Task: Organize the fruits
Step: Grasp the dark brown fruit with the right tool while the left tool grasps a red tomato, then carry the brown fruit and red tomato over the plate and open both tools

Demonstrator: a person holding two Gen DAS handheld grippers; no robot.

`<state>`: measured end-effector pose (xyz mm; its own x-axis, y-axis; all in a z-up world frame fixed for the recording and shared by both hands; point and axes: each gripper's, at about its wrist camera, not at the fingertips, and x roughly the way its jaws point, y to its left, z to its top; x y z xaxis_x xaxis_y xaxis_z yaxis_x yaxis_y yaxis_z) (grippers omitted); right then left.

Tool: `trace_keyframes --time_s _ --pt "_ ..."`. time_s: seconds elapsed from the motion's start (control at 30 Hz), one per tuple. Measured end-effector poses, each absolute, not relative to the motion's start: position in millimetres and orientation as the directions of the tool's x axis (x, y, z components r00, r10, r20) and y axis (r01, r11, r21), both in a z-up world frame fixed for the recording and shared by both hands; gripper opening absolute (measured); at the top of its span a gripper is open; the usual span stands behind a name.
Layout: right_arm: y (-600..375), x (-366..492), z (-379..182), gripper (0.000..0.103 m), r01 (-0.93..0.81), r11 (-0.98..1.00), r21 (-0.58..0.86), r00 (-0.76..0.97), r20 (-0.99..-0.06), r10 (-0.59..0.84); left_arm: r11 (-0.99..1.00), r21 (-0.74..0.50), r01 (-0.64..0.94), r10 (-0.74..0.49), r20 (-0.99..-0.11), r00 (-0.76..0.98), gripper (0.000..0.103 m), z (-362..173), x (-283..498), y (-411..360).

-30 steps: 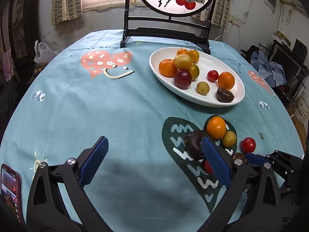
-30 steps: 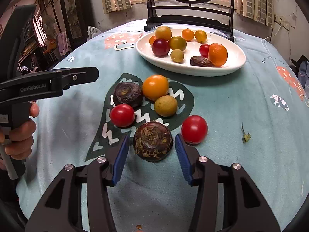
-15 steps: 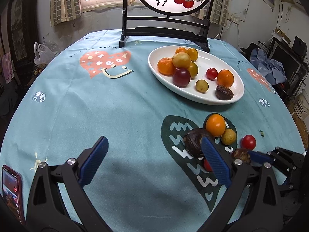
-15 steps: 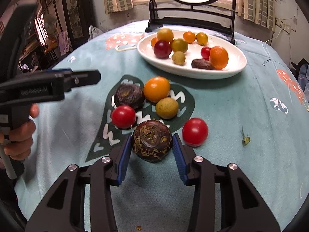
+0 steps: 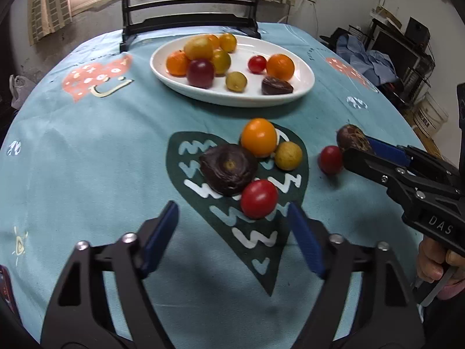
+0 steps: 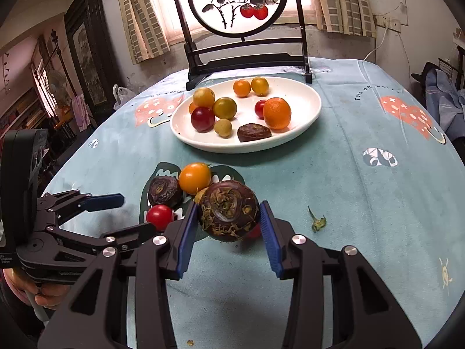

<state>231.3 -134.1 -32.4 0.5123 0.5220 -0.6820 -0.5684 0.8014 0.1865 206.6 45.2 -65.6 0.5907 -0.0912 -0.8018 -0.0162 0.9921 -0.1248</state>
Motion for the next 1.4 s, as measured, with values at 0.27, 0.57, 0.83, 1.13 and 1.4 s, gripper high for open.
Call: trace_keyframes --time_s 0.27,0.57,0.83,1.13,1.4 --pt "-133.4 228.5 -30.2 0.043 -0.573 0.799 0.183 0.516 -0.677 0.525 0.985 -0.172 -0.004 -0.139 -0.810 0.569 0.051 -75.2 213.3 43.0" --pt "-131.0 223.8 -27.2 0.043 -0.587 0.790 0.175 0.516 -0.671 0.532 0.985 -0.172 0.011 -0.147 -0.803 0.578 0.042 -75.6 220.1 26.7" --pt "-131.3 222.4 -26.9 0.043 -0.587 0.791 0.174 0.517 -0.671 0.531 0.991 -0.135 -0.002 -0.107 -0.795 0.597 0.029 -76.0 219.7 26.3" --pt "-124.7 220.5 -34.4 0.043 -0.604 0.781 0.161 0.491 -0.696 0.523 0.989 -0.146 0.013 -0.120 -0.759 0.640 0.029 -64.3 205.8 27.8" --pt "-127.7 238.9 -24.6 0.043 -0.604 0.768 0.213 0.504 -0.644 0.575 0.978 -0.210 0.016 -0.161 -0.697 0.699 0.029 -37.3 207.1 52.7"
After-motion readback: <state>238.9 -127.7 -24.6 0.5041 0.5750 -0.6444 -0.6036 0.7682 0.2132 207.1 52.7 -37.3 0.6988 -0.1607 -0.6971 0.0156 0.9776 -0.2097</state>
